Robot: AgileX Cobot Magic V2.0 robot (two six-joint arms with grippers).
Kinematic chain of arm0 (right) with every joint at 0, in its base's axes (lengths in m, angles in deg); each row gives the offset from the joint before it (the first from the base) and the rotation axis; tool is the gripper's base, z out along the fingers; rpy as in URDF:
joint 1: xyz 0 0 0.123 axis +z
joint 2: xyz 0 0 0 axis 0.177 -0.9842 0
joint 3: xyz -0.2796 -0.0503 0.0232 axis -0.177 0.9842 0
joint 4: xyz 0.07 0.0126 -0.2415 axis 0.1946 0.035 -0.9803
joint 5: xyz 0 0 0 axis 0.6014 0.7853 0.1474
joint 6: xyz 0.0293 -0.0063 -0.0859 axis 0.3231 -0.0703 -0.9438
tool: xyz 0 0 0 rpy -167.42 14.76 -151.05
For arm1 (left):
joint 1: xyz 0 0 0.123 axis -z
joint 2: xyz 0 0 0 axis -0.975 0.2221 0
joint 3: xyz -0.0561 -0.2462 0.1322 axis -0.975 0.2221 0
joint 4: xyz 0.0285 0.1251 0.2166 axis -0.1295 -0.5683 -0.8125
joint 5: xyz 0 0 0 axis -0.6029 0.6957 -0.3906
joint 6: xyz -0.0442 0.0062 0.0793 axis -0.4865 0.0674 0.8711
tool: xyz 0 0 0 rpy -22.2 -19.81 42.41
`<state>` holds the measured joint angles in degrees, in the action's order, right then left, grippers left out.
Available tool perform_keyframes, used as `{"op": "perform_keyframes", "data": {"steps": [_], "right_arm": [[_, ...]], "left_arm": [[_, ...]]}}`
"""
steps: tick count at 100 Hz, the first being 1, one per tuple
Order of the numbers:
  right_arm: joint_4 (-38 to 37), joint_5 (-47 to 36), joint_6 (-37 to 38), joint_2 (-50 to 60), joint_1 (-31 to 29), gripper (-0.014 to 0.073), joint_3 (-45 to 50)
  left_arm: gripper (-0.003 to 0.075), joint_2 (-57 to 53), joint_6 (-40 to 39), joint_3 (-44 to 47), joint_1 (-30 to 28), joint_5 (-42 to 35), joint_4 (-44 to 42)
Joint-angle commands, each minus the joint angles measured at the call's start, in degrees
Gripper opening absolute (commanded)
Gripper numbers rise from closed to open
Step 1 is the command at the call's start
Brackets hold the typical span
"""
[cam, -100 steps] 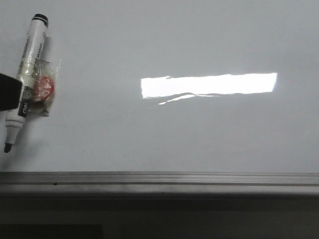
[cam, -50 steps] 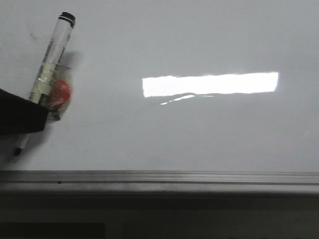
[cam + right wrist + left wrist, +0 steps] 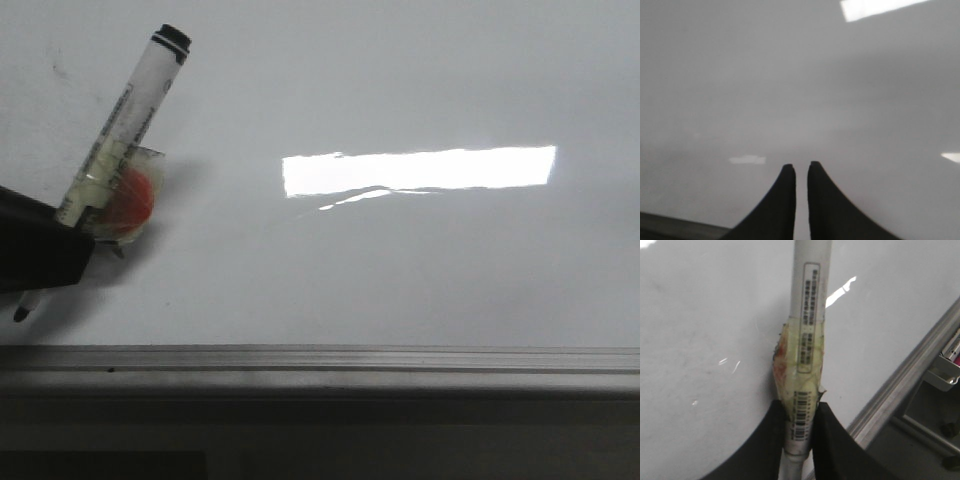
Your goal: Write number 3 on whiteboard
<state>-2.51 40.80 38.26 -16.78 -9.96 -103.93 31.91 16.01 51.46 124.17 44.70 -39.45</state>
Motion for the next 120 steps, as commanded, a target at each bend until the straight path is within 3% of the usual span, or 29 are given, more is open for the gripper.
{"op": "perform_keyframes", "data": {"steps": [1,32,50,73,120], "right_arm": [[10.33,-1.4,-11.85,-2.57,2.83,0.004,-2.78],[12.02,-3.34,-23.5,-12.84,16.34,0.0057,-8.76],[11.78,-5.17,-27.66,-22.32,25.66,0.0148,-12.81],[10.84,-6.77,-31.91,-33.72,37.81,0.0308,-20.21],[10.79,-6.98,-31.91,-53.14,47.92,0.0311,-33.19]], "left_arm": [[-0.002,-0.68,0.0,-1.35,1.46,-4.67,-4.43],[-0.002,-0.68,0.0,-1.35,3.63,-13.55,-10.74],[-0.002,-0.68,0.0,-1.35,3.63,-13.66,-12.04],[-0.002,-0.68,0.0,-1.35,3.63,-13.66,-23.59],[-0.002,-0.68,0.0,-1.35,3.63,-13.66,-24.93]]}}
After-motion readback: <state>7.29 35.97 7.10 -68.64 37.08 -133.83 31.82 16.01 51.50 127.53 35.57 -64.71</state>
